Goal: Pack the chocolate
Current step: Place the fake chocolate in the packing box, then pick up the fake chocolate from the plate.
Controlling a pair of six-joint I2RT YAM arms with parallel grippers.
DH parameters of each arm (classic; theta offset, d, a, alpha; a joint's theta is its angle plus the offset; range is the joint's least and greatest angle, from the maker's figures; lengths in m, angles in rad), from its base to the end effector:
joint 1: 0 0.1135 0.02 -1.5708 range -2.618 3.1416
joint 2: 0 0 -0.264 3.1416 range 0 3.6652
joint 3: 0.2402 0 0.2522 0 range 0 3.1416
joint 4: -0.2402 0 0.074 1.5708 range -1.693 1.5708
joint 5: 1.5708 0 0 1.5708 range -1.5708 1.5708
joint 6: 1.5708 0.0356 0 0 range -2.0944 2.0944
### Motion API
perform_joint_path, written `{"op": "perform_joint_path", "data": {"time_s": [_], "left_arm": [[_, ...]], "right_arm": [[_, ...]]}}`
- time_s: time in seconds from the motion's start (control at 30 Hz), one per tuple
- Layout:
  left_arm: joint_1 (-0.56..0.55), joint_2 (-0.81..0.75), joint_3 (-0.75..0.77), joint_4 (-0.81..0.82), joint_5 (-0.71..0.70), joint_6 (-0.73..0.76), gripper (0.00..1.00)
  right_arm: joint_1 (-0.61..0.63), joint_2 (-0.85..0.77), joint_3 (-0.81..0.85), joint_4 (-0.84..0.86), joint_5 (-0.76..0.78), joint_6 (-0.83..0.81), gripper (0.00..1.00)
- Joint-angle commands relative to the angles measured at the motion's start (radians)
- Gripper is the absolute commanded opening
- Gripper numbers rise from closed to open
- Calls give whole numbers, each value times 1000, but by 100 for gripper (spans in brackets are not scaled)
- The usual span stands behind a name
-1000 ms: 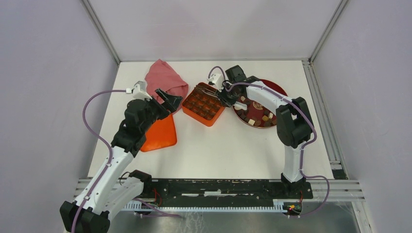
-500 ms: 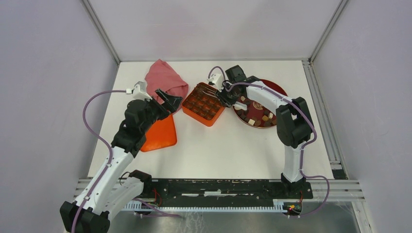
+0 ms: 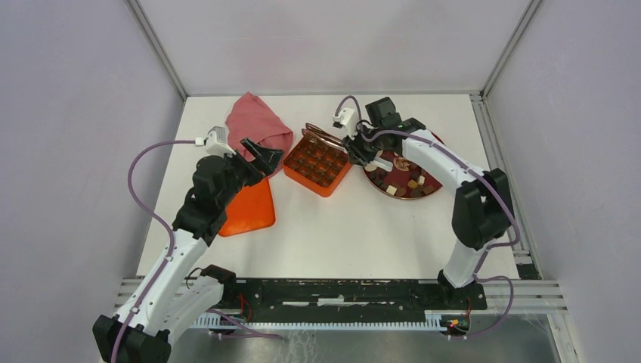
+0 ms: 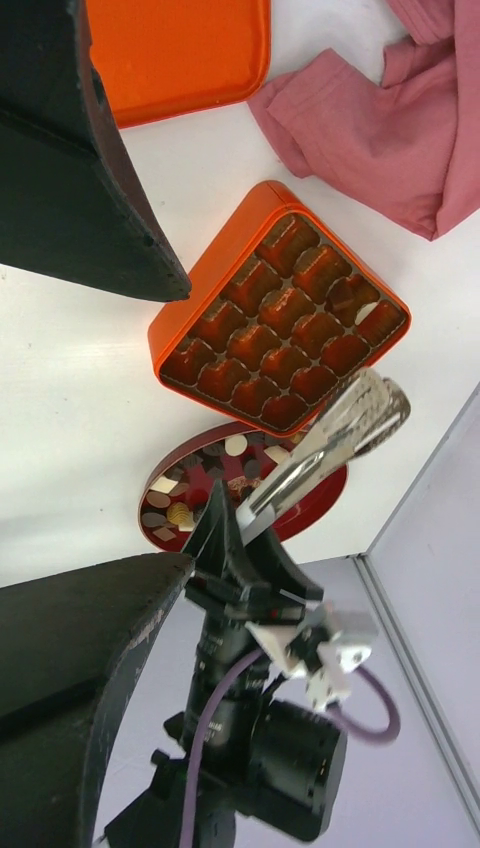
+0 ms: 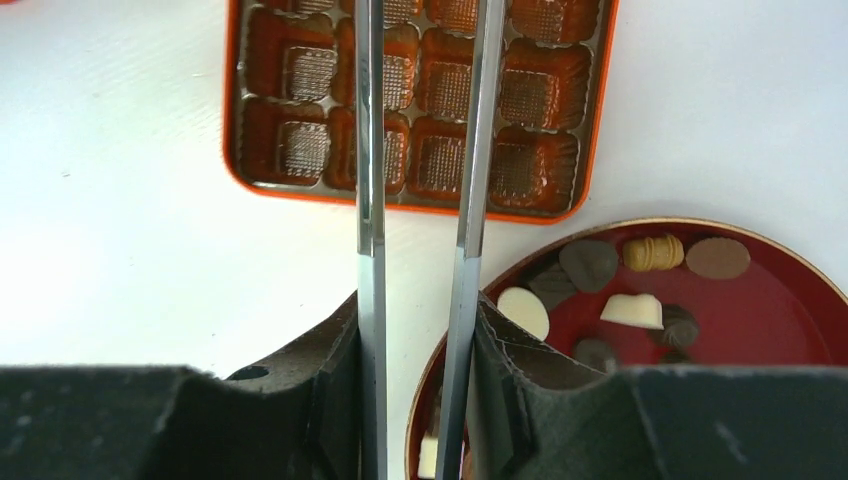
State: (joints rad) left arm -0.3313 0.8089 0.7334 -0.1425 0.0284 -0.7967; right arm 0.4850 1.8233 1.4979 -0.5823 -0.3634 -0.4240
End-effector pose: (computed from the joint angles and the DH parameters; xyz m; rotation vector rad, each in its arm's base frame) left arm 0.1827 -0.0639 0.3222 -0.4098 1.8216 -0.8236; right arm 0.3509 0.1992 0.2631 -1.2151 2.1337 0.4757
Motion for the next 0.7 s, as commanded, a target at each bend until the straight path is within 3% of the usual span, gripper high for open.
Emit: {"op": "perform_joint_path", "data": {"time_s": [0.0, 0.3, 0.67], "left_arm": [[1, -3, 6, 71, 22, -42, 99], [1, 49, -15, 174, 81, -71, 99], [-4, 127, 1, 233, 134, -81, 99]], "right_arm": [[-52, -138, -74, 34, -102, -14, 39], [-294, -318, -282, 39, -156, -9, 39], [-539, -394, -458, -68, -87, -96, 39]]}}
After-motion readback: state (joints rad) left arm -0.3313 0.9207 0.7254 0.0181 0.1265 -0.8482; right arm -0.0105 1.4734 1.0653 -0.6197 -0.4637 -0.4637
